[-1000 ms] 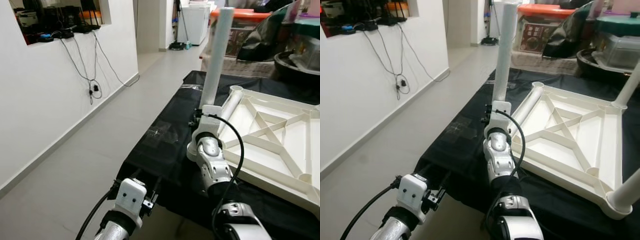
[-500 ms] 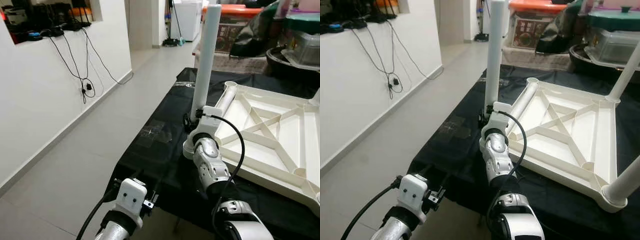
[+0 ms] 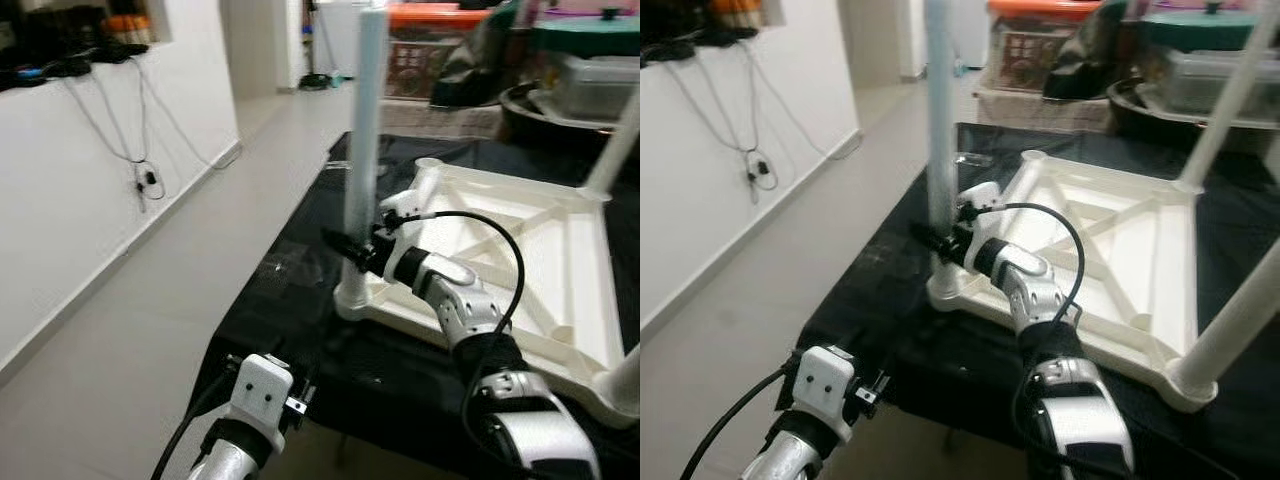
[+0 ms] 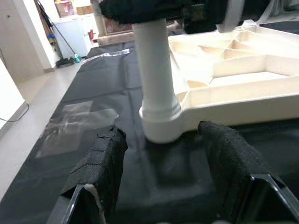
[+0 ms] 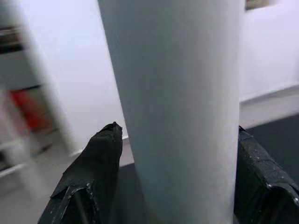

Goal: Building children table

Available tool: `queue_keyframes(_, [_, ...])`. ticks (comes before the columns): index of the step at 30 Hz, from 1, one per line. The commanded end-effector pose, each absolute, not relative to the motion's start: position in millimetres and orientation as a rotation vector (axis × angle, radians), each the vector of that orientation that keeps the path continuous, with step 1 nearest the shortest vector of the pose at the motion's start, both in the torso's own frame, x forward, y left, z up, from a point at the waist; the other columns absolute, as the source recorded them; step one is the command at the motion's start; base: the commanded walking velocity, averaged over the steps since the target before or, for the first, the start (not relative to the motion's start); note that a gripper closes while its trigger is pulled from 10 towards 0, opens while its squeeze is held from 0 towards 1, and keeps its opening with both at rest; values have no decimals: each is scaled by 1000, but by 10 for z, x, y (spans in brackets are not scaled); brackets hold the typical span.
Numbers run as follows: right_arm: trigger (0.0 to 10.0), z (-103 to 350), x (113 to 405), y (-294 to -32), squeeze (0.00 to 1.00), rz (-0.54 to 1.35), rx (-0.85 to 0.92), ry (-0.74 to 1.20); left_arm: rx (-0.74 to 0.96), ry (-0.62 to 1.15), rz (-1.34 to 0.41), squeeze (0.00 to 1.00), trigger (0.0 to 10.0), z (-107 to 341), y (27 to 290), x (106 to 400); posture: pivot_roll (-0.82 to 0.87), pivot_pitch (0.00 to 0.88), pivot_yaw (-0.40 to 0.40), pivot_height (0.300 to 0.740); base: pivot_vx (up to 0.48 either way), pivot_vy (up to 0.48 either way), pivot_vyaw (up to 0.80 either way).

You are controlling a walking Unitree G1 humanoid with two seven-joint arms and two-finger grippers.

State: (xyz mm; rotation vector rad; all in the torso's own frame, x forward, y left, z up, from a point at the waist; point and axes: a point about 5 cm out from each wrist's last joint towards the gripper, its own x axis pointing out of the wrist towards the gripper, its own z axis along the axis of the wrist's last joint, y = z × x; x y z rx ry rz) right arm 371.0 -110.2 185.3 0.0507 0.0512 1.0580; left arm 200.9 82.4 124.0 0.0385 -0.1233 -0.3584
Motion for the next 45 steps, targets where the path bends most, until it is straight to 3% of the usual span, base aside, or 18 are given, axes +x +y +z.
queue_keyframes(1, [10000, 1785, 3636, -881, 0, 1273, 60, 124, 42, -99, -353, 0, 10000, 1194, 840, 2009, -53, 0, 16, 740, 0, 0, 0])
queue_keyframes(3, [10000, 1802, 3640, -831, 0, 1349, 68, 151, 42, -99, -352, 0, 10000, 1193, 839, 2011, -53, 0, 12, 740, 0, 0, 0])
queue_keyframes(14, [10000, 1841, 3680, -735, 0, 1345, 75, 141, 42, -100, -348, 0, 10000, 1194, 840, 2013, -44, 0, 8, 740, 0, 0, 0])
queue_keyframes(15, [745, 1831, 3659, -733, 0, 1380, 80, 151, 41, -100, -348, 0, 10000, 1194, 841, 2013, -44, 0, 8, 740, 0, 0, 0])
queue_keyframes(16, [745, 1831, 3659, -733, 0, 1380, 80, 151, 41, -100, -348, 0, 10000, 1194, 841, 2013, -44, 0, 8, 740, 0, 0, 0])
queue_keyframes(17, [0, 1820, 3633, -739, 0, 1419, 92, 161, 41, -99, -348, 0, 10000, 1193, 842, 2013, -44, 0, 8, 740, 0, 0, 0])
queue_keyframes(23, [0, 1792, 3604, -771, 0, 1446, 108, 163, 39, -99, -348, 0, 10000, 1199, 844, 2012, -44, 0, 13, 740, 0, 0, 0])
queue_keyframes(29, [0, 1701, 3664, -777, 0, 1280, 98, 143, 39, -97, -346, 0, 10000, 1195, 851, 2010, -43, 0, 15, 740, 0, 0, 0])
queue_keyframes(31, [0, 1632, 3792, -818, 0, 956, 68, 133, 43, -94, -349, 0, 10000, 1191, 862, 2006, -19, 0, 25, 740, 0, 0, 0])
queue_keyframes(34, [0, 1632, 3792, -818, 0, 956, 68, 133, 43, -94, -349, 0, 10000, 1191, 862, 2006, -19, 0, 25, 740, 0, 0, 0])
queue_keyframes(35, [0, 1602, 3841, -870, 0, 808, 54, 135, 45, -94, -351, 0, 10000, 1190, 865, 2004, -19, 0, 25, 740, 0, 0, 0])
queue_keyframes(36, [0, 1602, 3841, -870, 0, 808, 54, 135, 45, -94, -351, 0, 10000, 1190, 865, 2004, -19, 0, 25, 740, 0, 0, 0])
queue_keyframes(37, [0, 1568, 3907, -1049, 0, 510, 59, 122, 47, -93, -352, 0, 10000, 1189, 867, 2000, -22, 0, 20, 740, 0, 0, 0])
queue_keyframes(39, [0, 1568, 3907, -1049, 0, 510, 59, 122, 47, -93, -352, 0, 10000, 1189, 867, 2000, -22, 0, 20, 740, 0, 0, 0])
queue_keyframes(40, [0, 1526, 3882, -1362, 0, 74, 64, 97, 47, -91, -351, 0, 10000, 1186, 868, 1996, -22, 0, 20, 740, 0, 0, 0])
queue_keyframes(41, [0, 1526, 3882, -1362, 0, 74, 64, 97, 47, -91, -351, 0, 10000, 1186, 868, 1996, -22, 0, 20, 740, 0, 0, 0])
queue_keyframes(42, [0, 1514, 3814, -1487, 0, -103, 60, 87, 47, -91, -352, 0, 10000, 1185, 865, 1996, -24, 0, 19, 740, 0, 0, 0])
queue_keyframes(45, [0, 1477, 3702, -1570, 0, -263, 65, 107, 45, -91, -351, 0, 10000, 1184, 860, 1999, -21, 0, 14, 740, 0, 0, 0])
